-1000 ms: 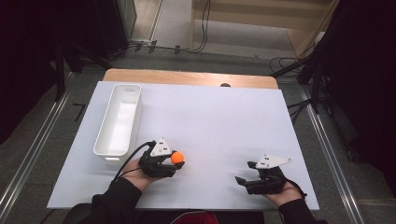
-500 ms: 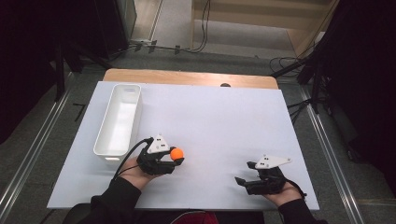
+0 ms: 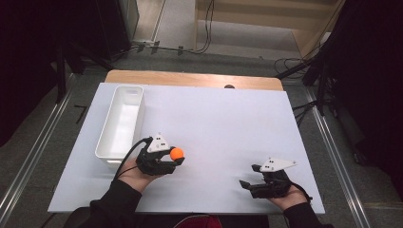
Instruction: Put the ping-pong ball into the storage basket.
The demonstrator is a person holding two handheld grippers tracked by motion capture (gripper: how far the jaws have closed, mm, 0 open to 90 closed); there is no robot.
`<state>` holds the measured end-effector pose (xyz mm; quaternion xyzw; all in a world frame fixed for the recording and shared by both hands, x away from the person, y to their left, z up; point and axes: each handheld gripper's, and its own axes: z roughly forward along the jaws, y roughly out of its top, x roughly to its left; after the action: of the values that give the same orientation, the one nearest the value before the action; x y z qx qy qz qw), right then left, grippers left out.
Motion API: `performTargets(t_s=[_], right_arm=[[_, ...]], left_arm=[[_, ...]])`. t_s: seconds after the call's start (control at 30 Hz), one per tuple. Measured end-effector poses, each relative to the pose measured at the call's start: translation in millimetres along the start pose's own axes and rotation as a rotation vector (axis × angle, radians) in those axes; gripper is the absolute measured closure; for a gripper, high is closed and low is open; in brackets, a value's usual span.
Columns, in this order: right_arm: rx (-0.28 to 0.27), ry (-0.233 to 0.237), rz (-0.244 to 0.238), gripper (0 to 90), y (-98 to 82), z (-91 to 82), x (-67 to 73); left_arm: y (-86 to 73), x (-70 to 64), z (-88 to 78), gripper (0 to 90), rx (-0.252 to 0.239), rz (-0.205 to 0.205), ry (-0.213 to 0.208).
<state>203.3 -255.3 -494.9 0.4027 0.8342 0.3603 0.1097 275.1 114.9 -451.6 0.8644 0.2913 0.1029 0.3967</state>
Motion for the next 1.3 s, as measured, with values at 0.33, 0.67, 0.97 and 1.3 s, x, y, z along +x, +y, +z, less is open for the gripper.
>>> performTargets(t_s=[0.33, 0.67, 0.97, 1.3], right_arm=[[0.001, -0.001, 0.001, 23.0, 0.0, -0.1, 0.1], [-0.001, 0.002, -0.003, 23.1, -0.1, -0.1, -0.4], [0.003, 0.001, 0.002, 23.1, -0.2, -0.1, -0.2], [0.000, 0.004, 0.000, 23.1, -0.2, -0.1, -0.2]], left_arm=[[2.5, 7.6, -13.5, 49.9, -0.039, -0.043, 0.018], [4.6, 6.9, -20.6, 49.9, -0.056, -0.045, 0.035], [6.3, 7.7, -24.4, 49.8, -0.060, -0.058, 0.036], [6.9, 13.1, -29.2, 49.9, -0.065, -0.070, 0.062]])
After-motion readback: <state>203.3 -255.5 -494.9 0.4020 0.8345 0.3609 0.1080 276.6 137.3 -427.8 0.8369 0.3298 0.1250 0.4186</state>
